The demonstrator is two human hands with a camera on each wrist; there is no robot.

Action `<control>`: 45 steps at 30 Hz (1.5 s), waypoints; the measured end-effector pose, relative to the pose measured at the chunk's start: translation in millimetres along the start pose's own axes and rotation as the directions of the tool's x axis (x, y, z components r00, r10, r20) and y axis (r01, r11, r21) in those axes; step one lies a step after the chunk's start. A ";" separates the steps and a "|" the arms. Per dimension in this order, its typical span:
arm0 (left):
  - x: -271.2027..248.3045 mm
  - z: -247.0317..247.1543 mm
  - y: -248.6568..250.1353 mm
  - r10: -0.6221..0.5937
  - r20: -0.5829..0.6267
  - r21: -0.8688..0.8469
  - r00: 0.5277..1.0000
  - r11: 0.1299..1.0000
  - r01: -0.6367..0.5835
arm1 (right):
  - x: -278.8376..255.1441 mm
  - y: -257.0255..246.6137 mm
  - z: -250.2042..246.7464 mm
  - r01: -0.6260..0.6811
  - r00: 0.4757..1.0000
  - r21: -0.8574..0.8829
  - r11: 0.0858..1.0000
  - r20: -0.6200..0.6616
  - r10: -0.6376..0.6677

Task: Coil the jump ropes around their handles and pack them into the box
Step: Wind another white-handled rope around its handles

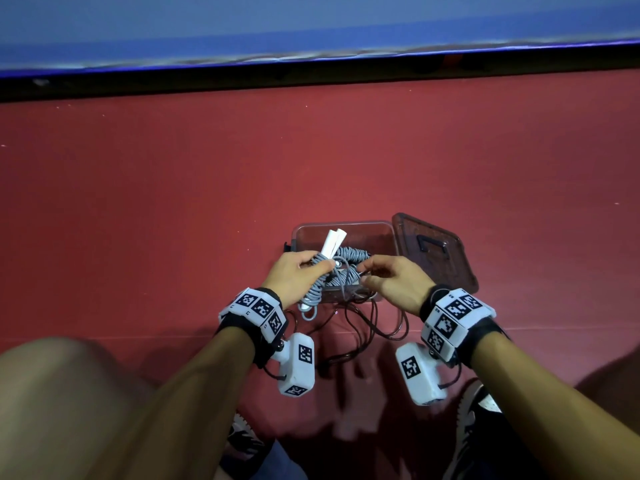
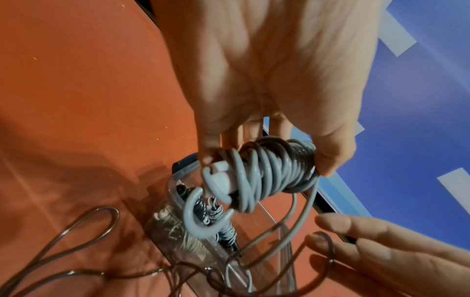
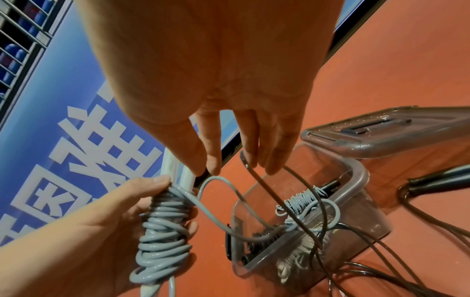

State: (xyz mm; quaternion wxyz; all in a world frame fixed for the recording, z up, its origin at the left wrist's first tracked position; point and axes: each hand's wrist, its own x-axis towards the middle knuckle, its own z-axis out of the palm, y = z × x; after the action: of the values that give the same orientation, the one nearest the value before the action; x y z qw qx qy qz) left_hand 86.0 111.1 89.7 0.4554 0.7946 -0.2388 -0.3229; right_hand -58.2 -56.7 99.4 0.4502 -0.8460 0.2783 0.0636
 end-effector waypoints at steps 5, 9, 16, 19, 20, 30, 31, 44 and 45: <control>-4.1 2.3 8.2 0.026 0.094 -0.015 0.995 1.000 -0.025 | -5.0 -10.0 -1.0 0.019 1.000 -0.116 0.993 0.013 -0.018; -6.5 4.8 12.5 0.033 0.140 -0.038 0.990 0.999 -0.028 | -5.0 -8.2 -0.8 0.033 0.999 -0.132 0.991 0.006 -0.032; -8.2 5.7 14.5 0.028 0.184 -0.115 0.983 0.993 -0.006 | 4.3 5.0 6.7 0.031 0.999 -0.150 0.988 -0.017 -0.034; -8.3 5.5 15.8 0.034 0.183 -0.132 0.983 0.991 -0.009 | 5.6 7.3 6.2 0.043 0.999 -0.114 0.993 -0.004 -0.044; -8.5 5.5 16.6 0.035 0.187 -0.129 0.982 0.992 -0.011 | 5.1 6.2 5.7 0.041 0.999 -0.098 0.994 0.013 -0.040; -8.3 4.1 15.5 0.005 0.197 0.018 0.980 1.000 -0.009 | -0.4 -0.1 -0.2 0.026 0.992 -0.283 0.959 0.128 0.011; -8.2 3.9 16.0 0.002 0.196 0.021 0.981 1.000 -0.007 | -1.5 -1.7 -0.2 0.043 0.988 -0.287 0.957 0.154 0.002; -9.5 7.3 18.5 -0.003 0.244 -0.219 0.970 0.974 0.058 | -4.6 -7.1 6.2 0.093 0.991 -0.060 0.994 0.097 -0.087; -9.4 7.4 18.4 0.000 0.244 -0.219 0.970 0.974 0.055 | -4.0 -6.7 7.3 0.098 0.992 -0.059 0.993 0.081 -0.093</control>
State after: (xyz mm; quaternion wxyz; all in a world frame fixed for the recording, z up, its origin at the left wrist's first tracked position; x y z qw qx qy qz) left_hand 72.6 104.5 105.9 0.5048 0.6960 -0.2436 -0.4488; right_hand -57.0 -46.2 101.4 0.4362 -0.8691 0.2175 0.0836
